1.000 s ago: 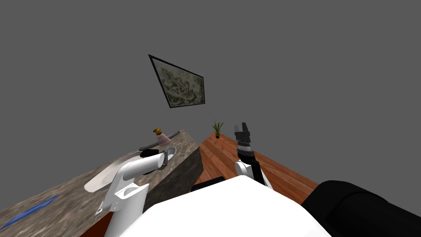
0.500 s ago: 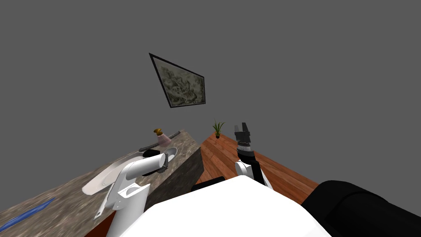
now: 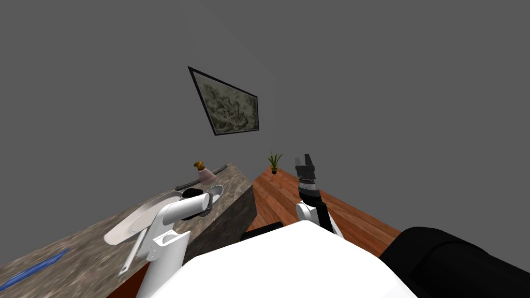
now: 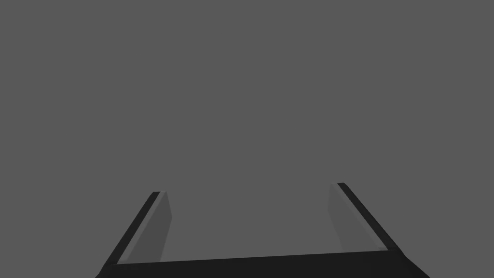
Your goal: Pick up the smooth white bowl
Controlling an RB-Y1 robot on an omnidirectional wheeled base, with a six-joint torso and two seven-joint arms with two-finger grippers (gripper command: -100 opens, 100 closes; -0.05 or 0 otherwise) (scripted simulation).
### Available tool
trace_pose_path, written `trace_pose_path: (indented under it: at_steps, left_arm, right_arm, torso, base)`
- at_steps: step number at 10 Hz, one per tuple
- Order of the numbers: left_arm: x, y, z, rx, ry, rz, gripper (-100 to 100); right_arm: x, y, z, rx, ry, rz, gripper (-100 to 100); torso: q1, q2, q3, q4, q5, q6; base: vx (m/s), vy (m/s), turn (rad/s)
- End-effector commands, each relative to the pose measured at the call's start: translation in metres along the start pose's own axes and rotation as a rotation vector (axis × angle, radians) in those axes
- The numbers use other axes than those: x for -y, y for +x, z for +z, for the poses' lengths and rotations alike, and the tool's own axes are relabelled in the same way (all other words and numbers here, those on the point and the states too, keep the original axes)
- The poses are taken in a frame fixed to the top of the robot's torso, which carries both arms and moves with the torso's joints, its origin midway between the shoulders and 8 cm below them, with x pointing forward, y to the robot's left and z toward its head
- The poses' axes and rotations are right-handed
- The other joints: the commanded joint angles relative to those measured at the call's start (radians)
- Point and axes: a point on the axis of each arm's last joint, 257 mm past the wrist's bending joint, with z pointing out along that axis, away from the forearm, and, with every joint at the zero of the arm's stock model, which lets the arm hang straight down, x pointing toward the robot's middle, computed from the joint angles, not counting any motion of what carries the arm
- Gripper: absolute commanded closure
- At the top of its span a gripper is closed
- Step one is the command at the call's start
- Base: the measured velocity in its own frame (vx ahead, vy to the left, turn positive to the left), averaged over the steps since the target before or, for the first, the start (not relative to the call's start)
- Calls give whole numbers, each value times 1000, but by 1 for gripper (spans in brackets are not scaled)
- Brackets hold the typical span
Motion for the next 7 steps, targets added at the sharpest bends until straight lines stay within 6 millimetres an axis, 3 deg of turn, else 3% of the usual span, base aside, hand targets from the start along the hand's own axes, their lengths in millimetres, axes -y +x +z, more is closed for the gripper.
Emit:
trace_pose_path:
  at_steps: [1,4,5,6,7]
  left_arm:
    - [0,0,0,0,0,0,100]
    - [-2,-2,1,5,-5,-9,100]
    - [-2,-2,1,5,-5,-9,0]
    - [0,0,-9,1,-1,-2,100]
    - [0,0,-11,1,-2,-3,100]
  right_arm:
    - [0,0,0,0,0,0,0]
    - [0,0,0,0,0,0,0]
    - [0,0,0,0,0,0,0]
    - [0,0,0,0,0,0,0]
    - [0,0,0,0,0,0,0]
  torso:
    - [0,0,0,0,0,0]
    - [0,0,0,0,0,4]
    - [0,0,0,1,0,3]
    - [-1,0,1,1,0,3]
    - [-1,1,1,1,-1,4]
  base:
    - [-5,-2,13]
    - [1,0,8]
    - [0,0,0]
    - [-5,-2,-56]
    - [-8,-1,-28]
